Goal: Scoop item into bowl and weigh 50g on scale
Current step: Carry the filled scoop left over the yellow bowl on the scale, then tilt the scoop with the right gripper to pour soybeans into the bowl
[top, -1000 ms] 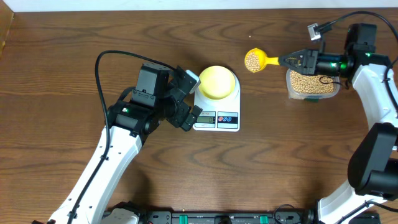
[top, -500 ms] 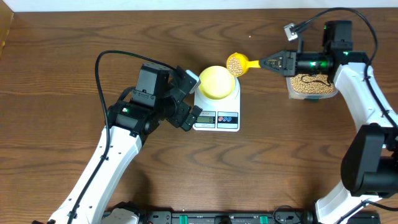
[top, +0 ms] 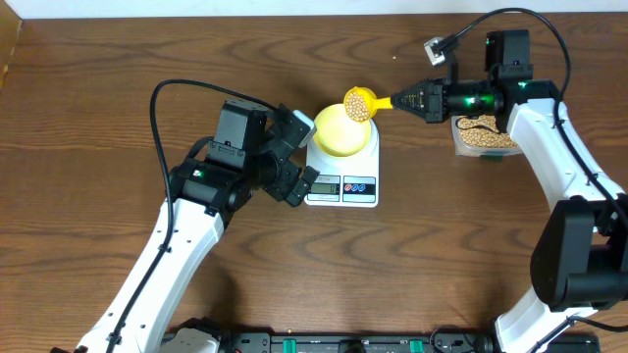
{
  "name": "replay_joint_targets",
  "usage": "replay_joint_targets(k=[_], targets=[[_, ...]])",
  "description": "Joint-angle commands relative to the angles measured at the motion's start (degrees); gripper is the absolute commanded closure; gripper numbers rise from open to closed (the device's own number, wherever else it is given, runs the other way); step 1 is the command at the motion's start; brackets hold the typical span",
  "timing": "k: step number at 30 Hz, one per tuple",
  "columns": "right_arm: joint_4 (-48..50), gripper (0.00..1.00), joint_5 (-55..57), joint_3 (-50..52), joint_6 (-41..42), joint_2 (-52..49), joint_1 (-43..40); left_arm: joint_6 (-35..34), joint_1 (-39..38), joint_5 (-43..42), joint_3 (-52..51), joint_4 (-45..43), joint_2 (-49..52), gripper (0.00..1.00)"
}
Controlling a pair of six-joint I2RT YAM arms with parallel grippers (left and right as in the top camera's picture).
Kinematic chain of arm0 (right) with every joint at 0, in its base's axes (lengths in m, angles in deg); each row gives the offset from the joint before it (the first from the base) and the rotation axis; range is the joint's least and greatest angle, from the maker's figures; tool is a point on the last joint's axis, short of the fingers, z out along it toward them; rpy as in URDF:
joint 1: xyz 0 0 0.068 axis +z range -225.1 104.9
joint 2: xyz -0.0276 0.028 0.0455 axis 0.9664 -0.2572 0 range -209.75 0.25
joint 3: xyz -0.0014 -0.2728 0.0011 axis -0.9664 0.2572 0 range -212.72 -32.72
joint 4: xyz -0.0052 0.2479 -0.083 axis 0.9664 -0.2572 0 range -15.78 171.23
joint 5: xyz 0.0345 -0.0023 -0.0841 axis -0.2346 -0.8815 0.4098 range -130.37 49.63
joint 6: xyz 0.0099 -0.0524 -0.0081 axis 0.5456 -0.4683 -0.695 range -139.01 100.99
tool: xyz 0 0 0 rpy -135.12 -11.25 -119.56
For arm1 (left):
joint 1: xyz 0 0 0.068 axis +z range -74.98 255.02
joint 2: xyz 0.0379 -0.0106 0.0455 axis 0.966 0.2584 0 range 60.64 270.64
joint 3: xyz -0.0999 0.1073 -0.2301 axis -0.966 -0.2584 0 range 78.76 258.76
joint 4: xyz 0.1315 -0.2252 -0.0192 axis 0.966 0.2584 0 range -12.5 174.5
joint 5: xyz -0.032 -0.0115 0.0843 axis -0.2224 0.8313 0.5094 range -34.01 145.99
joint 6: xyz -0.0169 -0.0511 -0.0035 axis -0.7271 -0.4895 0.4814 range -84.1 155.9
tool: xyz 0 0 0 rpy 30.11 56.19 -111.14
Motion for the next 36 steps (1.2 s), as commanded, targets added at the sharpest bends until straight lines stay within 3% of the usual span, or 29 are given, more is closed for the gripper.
replay_joint_targets(k=[1,17,36], targets=[[0.6,0.99,0.3,0.3,-0.7,-0.4,0.8,0.1,0.2,-0.7,-0.2,0.1,-0.4,0.01],[0.7,0.99,0.5,0.3,-10.0,-0.4,2.3,0.1,0.2,-0.7,-0.2,0.1,-0.4,0.01],[0.7,0.99,3.5,0.4,-13.2,-0.4,4.4,0.1,0.2,-0.7,-0.2,0.1,-0.4,0.01]])
